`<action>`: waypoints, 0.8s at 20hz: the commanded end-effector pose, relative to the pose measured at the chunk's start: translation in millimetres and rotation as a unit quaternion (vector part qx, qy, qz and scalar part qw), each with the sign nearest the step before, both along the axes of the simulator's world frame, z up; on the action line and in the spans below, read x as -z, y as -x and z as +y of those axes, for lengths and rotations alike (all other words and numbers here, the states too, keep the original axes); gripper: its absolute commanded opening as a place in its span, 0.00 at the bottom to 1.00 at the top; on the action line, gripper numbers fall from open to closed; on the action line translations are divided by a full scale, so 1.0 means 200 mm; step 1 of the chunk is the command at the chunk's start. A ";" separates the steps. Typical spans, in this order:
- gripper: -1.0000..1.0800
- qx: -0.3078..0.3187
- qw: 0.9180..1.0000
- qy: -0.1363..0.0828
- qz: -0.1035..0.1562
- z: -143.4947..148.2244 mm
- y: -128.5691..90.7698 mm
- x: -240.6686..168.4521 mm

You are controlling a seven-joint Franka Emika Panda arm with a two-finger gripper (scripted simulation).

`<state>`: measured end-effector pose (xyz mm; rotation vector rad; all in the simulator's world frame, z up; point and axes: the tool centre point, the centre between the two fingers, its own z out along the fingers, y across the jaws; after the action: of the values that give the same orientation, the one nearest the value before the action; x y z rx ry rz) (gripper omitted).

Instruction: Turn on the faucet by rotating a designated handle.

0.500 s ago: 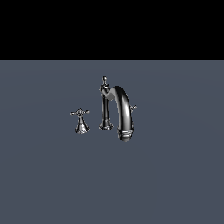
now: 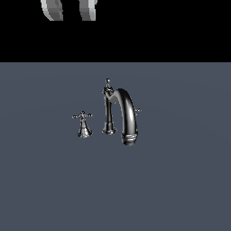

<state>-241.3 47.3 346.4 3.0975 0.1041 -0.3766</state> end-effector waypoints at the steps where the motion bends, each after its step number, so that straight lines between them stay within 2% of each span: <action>1: 0.28 -0.023 0.999 0.011 0.023 0.18 0.02 0.22; 2: 0.17 -0.002 1.000 -0.001 0.003 0.21 -0.09 0.19; 3: 0.12 0.003 1.000 -0.006 0.012 0.26 -0.09 0.27; 4: 0.14 -0.002 1.000 0.005 0.002 0.27 -0.15 0.30; 5: 0.17 0.006 1.000 0.003 0.002 0.23 -0.20 0.35; 6: 0.11 0.025 1.000 -0.002 -0.007 0.21 -0.28 0.37; 7: 0.13 -0.007 1.000 -0.008 -0.023 0.38 -0.34 0.37; 8: 0.14 0.005 1.000 -0.004 -0.007 0.27 -0.33 0.50; 9: 0.14 0.021 1.000 0.013 -0.015 0.26 -0.38 0.55; 10: 0.10 0.022 0.999 0.005 -0.024 0.32 -0.44 0.57; 11: 0.08 0.049 0.998 -0.003 -0.026 0.23 -0.50 0.62; 12: 0.13 0.040 0.998 -0.002 -0.042 0.23 -0.59 0.63; 13: 0.18 0.071 0.996 -0.010 -0.048 0.26 -0.66 0.66; 14: 0.08 0.041 0.998 -0.003 -0.037 0.29 -0.61 0.78; 15: 0.10 0.020 0.998 -0.008 -0.060 0.50 -0.68 0.75; 16: 0.15 0.031 0.998 -0.018 -0.060 0.52 -0.70 0.83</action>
<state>-109.3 129.6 195.6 3.1377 -0.0040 -0.2193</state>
